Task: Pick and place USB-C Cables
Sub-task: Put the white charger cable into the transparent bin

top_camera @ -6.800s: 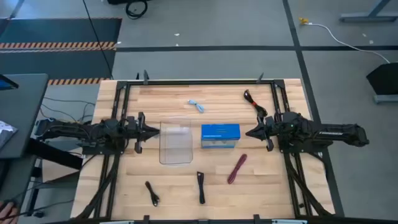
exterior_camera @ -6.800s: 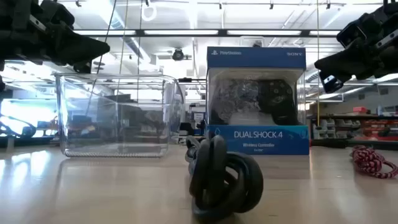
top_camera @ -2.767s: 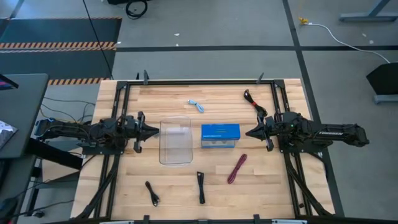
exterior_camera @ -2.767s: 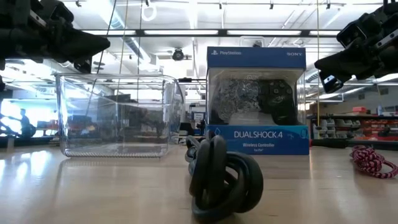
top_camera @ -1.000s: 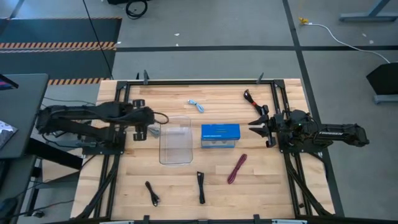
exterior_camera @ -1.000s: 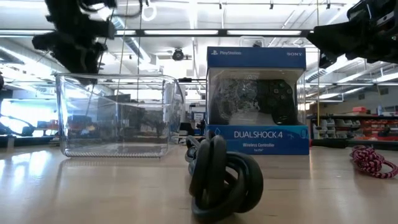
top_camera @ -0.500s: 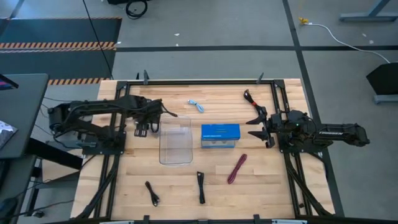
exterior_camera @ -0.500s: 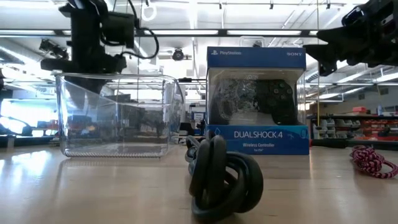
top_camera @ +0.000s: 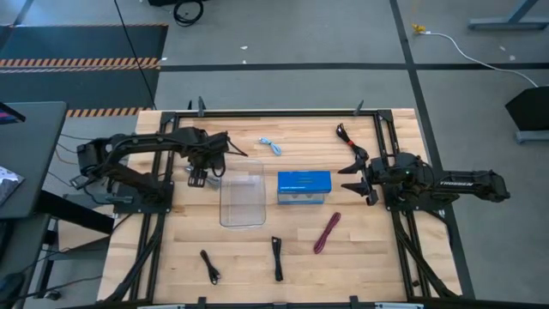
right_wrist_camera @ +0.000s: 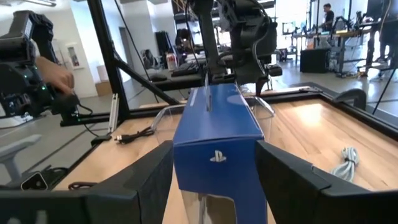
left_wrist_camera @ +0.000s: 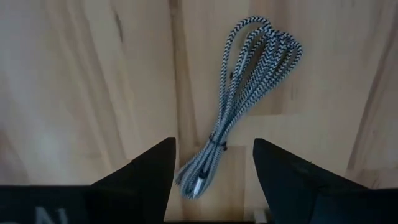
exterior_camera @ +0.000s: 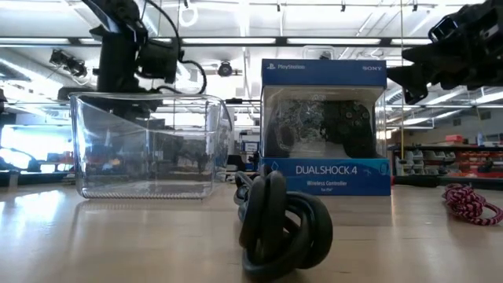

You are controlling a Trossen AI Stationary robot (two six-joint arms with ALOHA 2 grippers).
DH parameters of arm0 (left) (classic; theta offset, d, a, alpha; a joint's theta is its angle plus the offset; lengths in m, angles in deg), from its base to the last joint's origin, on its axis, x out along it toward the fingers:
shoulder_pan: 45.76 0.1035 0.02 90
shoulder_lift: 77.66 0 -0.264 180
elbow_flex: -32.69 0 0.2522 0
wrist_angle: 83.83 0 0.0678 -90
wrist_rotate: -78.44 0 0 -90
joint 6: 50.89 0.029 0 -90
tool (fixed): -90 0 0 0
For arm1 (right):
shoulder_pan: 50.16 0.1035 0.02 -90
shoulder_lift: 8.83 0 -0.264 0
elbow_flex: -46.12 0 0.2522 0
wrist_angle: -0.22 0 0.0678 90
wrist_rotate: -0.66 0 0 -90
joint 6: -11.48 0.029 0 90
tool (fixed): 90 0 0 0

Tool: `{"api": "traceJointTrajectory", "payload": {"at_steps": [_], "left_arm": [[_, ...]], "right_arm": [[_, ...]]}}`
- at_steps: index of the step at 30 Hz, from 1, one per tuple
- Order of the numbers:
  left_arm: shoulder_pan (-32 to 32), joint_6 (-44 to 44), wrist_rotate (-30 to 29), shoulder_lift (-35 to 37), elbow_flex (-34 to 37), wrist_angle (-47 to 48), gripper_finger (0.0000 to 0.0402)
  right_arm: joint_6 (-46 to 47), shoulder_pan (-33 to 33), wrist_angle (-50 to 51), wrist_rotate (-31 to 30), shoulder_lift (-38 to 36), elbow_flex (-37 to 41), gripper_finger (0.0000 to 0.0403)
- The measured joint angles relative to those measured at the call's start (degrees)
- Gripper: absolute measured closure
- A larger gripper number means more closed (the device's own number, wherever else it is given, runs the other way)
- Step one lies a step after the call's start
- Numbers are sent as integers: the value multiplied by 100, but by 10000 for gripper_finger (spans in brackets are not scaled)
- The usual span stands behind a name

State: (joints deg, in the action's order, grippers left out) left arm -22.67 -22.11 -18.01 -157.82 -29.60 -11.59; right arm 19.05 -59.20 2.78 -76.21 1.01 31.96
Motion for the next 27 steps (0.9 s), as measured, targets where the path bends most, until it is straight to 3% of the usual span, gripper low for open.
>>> {"api": "traceJointTrajectory", "payload": {"at_steps": [8,20,24,27], "left_arm": [[0,15,46,-7,1051,-819,177],[413,85,106,-22,1394,-1454,179],[448,8,136,-20,1416,-1380,202],[439,-88,158,-20,1420,-1364,241]], "right_arm": [[-21,0,55,0,0,2,171],[-111,0,52,-63,0,0,172],[-119,0,55,-65,0,0,171],[-131,0,55,-107,0,0,171]]}}
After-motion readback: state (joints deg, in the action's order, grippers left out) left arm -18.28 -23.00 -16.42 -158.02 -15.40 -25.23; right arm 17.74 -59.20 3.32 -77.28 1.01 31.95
